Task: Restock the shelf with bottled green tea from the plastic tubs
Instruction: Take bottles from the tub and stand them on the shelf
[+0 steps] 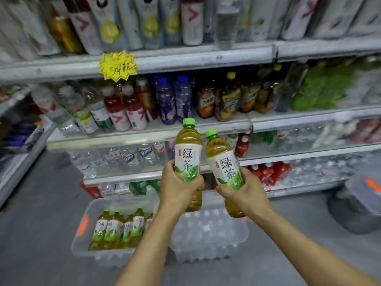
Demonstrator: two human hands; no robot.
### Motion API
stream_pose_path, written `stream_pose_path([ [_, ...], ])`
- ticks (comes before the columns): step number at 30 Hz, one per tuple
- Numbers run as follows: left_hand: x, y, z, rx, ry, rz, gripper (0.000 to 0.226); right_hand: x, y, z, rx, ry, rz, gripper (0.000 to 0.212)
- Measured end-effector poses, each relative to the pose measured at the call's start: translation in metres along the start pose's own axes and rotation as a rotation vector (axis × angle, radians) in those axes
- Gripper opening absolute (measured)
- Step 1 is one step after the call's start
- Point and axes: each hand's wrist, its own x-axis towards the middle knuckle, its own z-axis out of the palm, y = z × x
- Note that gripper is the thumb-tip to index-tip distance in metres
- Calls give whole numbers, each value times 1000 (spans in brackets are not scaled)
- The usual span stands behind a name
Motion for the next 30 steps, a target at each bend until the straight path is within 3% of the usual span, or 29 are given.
stream_pose_path([
  [8,-60,119,105,-18,-138,294,65,-15,-22,-180,46,261,-120,49],
  [18,-68,236,225,-76,-241,499,60,4,-31,-337,110,482,-227,51],
  [30,-46,344,432,-195,-344,544,58,101,0,-529,67,616,-209,51],
])
